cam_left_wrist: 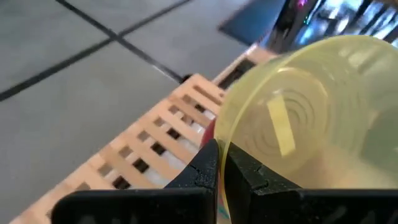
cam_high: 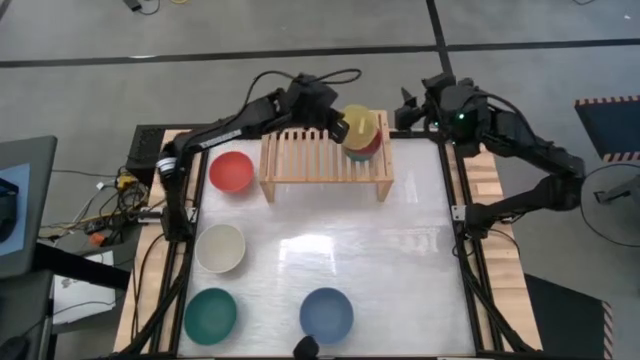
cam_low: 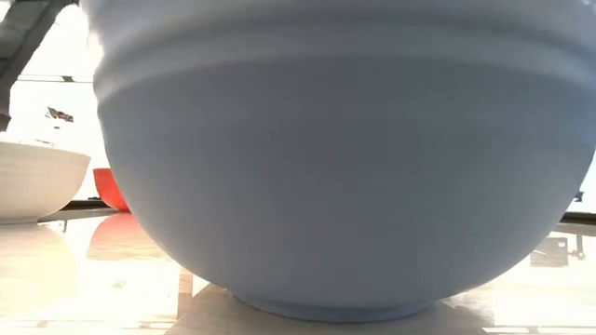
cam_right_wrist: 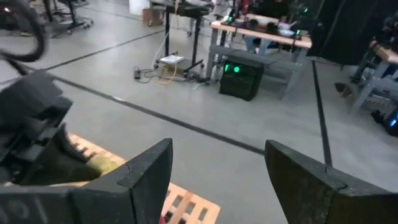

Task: Place and stack bowls onto a shelf
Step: Stack the small yellow transparent bowl on top of the small red transparent bowl on the shelf, then put the large white bowl on the shelf

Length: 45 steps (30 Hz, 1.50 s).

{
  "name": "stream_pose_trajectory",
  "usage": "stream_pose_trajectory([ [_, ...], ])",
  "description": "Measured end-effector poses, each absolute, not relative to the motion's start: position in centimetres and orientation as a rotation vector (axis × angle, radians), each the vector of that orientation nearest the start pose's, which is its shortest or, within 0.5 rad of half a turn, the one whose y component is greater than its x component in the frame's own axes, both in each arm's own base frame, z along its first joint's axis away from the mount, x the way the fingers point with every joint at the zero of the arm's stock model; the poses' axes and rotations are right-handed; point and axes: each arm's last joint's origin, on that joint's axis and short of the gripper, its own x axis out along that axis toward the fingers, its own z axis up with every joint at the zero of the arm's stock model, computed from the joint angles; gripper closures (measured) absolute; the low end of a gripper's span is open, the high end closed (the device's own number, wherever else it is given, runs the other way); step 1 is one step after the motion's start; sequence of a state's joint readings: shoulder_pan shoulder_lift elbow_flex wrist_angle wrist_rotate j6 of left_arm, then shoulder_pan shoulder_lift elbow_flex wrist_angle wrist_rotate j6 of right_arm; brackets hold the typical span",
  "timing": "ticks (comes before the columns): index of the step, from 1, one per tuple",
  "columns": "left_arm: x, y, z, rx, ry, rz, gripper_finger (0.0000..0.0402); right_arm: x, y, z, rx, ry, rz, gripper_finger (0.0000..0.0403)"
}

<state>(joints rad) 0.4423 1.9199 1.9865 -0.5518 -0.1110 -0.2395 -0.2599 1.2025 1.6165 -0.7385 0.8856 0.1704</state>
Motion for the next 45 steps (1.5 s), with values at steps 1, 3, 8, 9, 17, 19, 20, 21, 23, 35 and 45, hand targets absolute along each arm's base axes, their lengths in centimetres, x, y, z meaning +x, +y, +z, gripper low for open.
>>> stream_pose_trajectory([
  [1,39.6,19.1,38.4,-0.304,0.458,0.597,0.0401,19.2,-7.6,47.5,0.052,0.23,-1.168,0.0121],
  [3,40.3,19.5,38.7,-0.284,0.5,0.589,0.0401,19.0,-7.6,47.4,0.056,0.247,-1.169,0.0121],
  [8,41.6,20.2,38.7,-0.28,0.571,0.542,0.0401,18.4,-7.5,46.7,0.088,0.303,-1.176,0.0121],
  [9,41.9,20.2,38.1,-0.287,0.579,0.521,0.0401,18.4,-7.5,46.6,0.092,0.312,-1.179,0.0121],
  [17,42.0,20.4,37.3,-0.317,0.597,0.485,0.0375,18.1,-7.3,45.9,0.143,0.35,-1.181,0.0121],
  [19,42.1,20.4,37.3,-0.316,0.587,0.481,0.0352,18.1,-7.4,45.9,0.156,0.346,-1.187,0.0121],
  [20,42.1,20.4,37.5,-0.317,0.578,0.474,0.034,18.1,-7.4,45.9,0.167,0.344,-1.182,0.0121],
  [21,42.1,20.4,37.6,-0.321,0.57,0.469,0.0326,18.2,-7.5,45.8,0.181,0.346,-1.176,0.0121],
  [23,42.1,20.4,37.6,-0.341,0.567,0.469,0.03,18.7,-7.7,45.5,0.187,0.358,-1.179,0.0121],
  [35,38.2,18.6,41.8,-0.284,0.573,0.551,0.0229,23.4,-10.5,40.2,0.298,0.615,-1.014,0.0121],
  [45,32.6,15.3,40.9,-0.242,0.754,0.651,0.0249,23.7,-10.4,38.5,0.39,0.624,-0.932,0.0121],
])
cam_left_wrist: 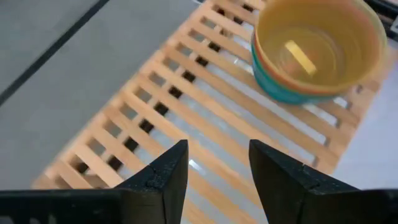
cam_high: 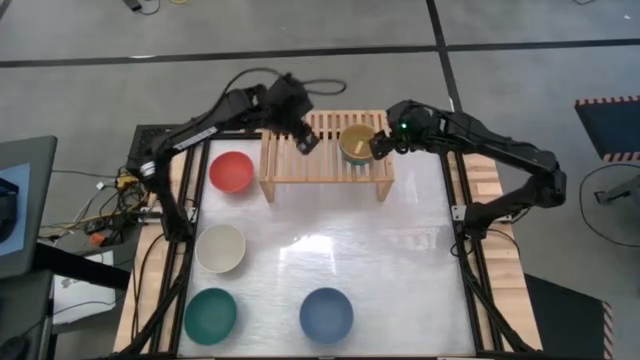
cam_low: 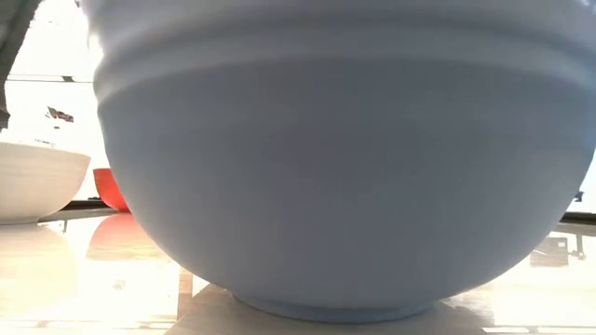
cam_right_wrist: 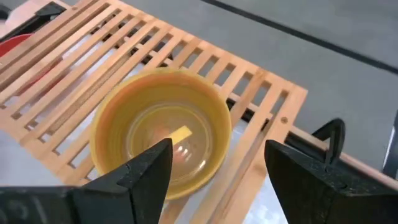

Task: Place and stack bowls onto a shelf
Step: Put the large white bowl on the shelf

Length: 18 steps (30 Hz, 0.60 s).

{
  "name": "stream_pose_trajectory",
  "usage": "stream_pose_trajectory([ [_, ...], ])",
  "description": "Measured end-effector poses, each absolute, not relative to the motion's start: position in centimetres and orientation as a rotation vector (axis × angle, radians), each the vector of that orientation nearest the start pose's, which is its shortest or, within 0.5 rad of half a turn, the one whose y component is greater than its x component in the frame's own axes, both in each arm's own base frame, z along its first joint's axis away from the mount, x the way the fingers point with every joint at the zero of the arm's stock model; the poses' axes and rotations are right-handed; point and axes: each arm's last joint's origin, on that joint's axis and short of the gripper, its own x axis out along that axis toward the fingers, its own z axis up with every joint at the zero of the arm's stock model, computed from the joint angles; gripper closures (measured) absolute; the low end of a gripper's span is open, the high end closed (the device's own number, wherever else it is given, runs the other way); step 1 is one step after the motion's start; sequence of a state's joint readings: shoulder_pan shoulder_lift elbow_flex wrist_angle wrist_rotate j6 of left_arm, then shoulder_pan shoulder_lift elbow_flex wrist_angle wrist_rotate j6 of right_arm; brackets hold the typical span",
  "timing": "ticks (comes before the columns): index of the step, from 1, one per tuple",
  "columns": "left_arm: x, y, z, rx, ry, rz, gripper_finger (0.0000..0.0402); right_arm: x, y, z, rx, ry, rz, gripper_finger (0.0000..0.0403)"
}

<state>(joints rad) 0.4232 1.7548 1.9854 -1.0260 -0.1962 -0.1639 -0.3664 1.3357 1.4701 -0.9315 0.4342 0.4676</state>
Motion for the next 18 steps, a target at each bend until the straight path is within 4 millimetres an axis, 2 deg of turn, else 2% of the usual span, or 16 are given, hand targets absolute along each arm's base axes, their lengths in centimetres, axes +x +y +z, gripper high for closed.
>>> stream_pose_trajectory([
  [3,29.4,14.1,39.7,-0.273,0.7,0.67,0.0252,23.1,-10.1,37.9,0.426,0.628,-0.926,0.0121],
  [11,17.9,13.8,34.4,-0.475,0.691,0.903,0.0253,21.8,-8.3,37.4,0.491,0.595,-0.902,0.0121],
  [14,15.3,13.6,32.2,-0.565,0.697,0.96,0.0253,21.8,-7.9,37.5,0.508,0.582,-0.88,0.0121],
  [18,13.6,13.0,29.7,-0.685,0.712,1.004,0.0253,22.1,-7.8,37.6,0.554,0.572,-0.825,0.0121],
])
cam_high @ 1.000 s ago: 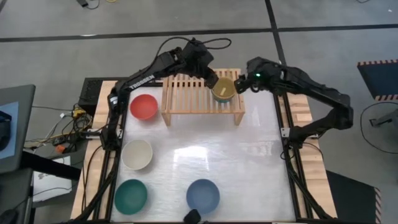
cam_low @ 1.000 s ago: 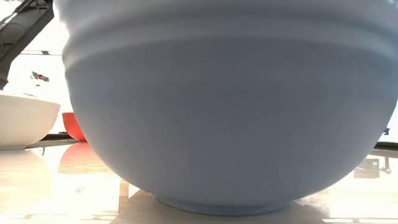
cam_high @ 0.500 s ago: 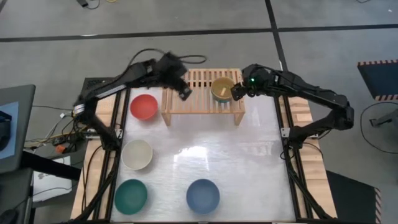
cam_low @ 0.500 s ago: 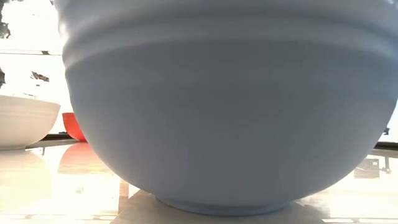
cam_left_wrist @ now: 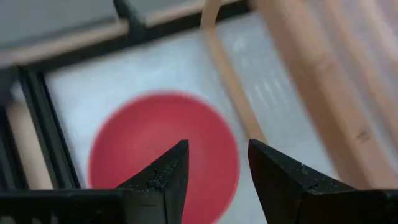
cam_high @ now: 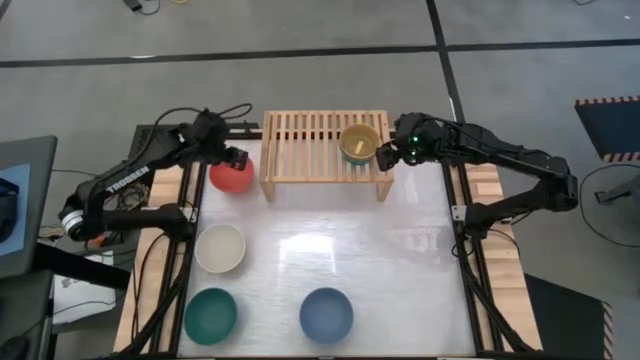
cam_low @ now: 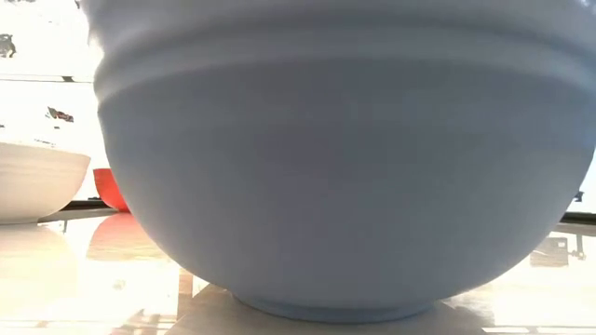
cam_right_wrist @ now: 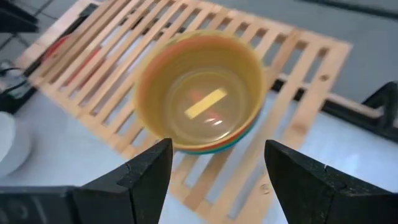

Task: Place and stack bowls onto a shelf
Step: Put the large white bowl on the shelf

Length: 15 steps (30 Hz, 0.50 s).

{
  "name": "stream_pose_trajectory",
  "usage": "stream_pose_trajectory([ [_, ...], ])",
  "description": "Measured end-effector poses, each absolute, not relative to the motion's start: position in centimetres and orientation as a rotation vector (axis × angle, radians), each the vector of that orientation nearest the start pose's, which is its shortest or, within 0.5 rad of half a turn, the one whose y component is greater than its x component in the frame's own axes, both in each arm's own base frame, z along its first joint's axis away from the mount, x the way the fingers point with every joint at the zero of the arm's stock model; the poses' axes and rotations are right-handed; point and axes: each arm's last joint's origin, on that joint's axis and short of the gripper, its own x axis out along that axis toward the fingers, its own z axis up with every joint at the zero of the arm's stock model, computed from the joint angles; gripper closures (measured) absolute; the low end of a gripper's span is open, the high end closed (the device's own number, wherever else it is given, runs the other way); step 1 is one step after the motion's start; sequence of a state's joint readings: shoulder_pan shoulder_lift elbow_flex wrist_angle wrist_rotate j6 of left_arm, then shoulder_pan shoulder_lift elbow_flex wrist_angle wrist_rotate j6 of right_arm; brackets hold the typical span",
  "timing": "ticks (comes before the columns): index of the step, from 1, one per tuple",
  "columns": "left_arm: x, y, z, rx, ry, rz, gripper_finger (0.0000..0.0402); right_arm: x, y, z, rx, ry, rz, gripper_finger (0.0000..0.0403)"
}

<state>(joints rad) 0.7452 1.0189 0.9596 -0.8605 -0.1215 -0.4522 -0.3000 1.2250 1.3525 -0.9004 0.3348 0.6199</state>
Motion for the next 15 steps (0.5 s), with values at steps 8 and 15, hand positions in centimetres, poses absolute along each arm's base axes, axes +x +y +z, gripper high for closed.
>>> stream_pose_trajectory([
  [8,13.2,10.5,28.7,-0.747,0.707,0.902,0.0253,23.2,-6.6,37.0,0.605,0.623,-0.728,0.0121],
  [15,13.3,6.2,30.3,-0.707,0.612,0.761,0.0253,23.9,-3.3,37.0,0.674,0.622,-0.641,0.0121],
])
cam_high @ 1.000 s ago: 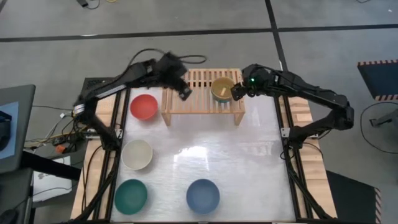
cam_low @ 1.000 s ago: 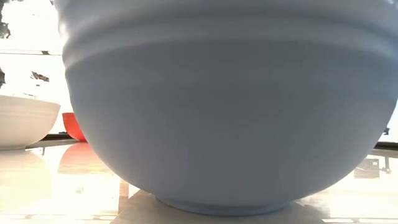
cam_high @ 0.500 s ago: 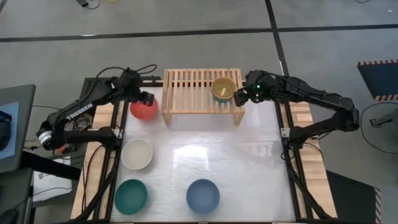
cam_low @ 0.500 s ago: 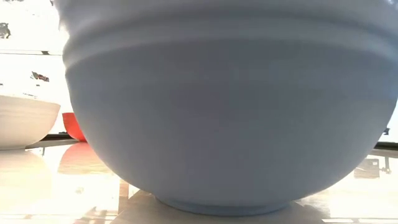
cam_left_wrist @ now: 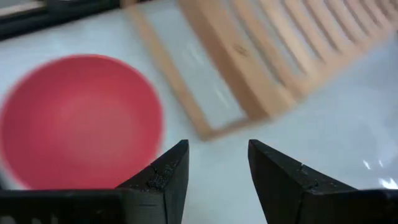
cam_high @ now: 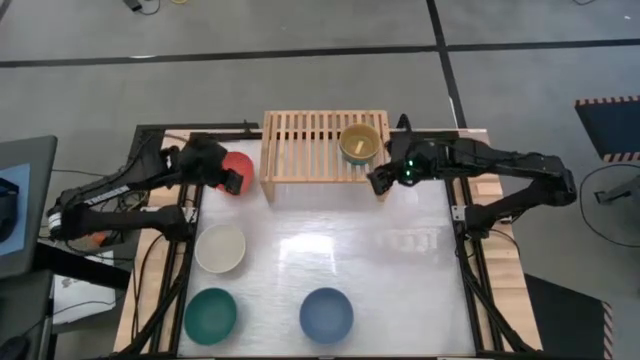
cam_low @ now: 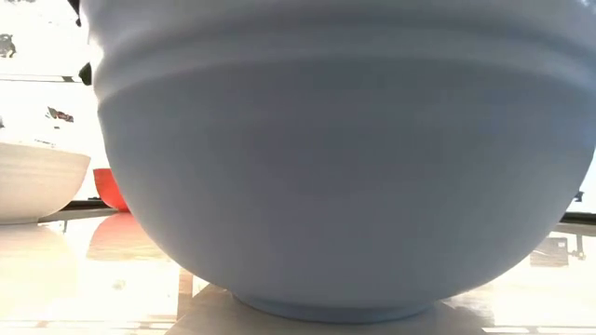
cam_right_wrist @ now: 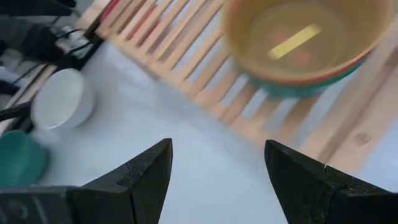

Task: Place and stack bowls onto a shelf
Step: Put the large white bowl on the shelf

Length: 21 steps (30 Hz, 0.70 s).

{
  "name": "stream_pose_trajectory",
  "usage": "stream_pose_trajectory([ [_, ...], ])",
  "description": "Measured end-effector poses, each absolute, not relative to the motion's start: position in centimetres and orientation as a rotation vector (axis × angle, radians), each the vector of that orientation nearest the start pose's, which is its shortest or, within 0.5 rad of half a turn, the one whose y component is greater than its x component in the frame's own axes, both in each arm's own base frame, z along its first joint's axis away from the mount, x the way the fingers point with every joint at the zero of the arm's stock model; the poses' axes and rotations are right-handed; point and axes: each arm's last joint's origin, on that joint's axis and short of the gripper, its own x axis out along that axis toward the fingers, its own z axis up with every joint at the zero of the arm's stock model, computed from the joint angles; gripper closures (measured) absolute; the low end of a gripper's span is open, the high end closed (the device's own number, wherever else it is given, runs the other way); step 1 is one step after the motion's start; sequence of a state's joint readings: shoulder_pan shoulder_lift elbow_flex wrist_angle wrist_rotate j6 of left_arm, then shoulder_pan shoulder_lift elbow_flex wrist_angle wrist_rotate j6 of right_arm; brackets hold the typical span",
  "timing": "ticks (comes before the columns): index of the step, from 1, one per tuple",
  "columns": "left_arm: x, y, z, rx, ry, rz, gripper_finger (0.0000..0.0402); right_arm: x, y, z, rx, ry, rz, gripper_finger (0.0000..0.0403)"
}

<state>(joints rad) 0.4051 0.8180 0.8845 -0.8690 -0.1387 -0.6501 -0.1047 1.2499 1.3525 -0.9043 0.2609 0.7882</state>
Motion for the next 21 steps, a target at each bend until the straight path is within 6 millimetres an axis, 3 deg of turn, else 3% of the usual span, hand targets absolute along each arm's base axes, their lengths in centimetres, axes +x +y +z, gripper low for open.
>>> stream_pose_trajectory([
  [5,14.5,3.1,29.6,-0.665,0.732,0.619,0.0253,24.1,-0.7,36.7,0.709,0.616,-0.653,0.0121],
  [9,15.3,0.9,28.3,-0.57,0.968,0.422,0.0253,23.9,1.2,36.2,0.738,0.651,-0.672,0.0121],
  [15,15.7,-1.4,27.2,-0.451,1.176,0.141,0.0253,23.4,4.6,36.2,0.805,0.693,-0.565,0.0121],
  [18,15.4,-1.8,27.0,-0.37,1.212,0.099,0.0253,23.6,6.8,35.6,0.811,0.738,-0.526,0.0121],
  [21,14.8,-1.4,26.7,-0.28,1.259,0.208,0.0253,24.3,9.1,34.0,0.782,0.815,-0.517,0.0121],
])
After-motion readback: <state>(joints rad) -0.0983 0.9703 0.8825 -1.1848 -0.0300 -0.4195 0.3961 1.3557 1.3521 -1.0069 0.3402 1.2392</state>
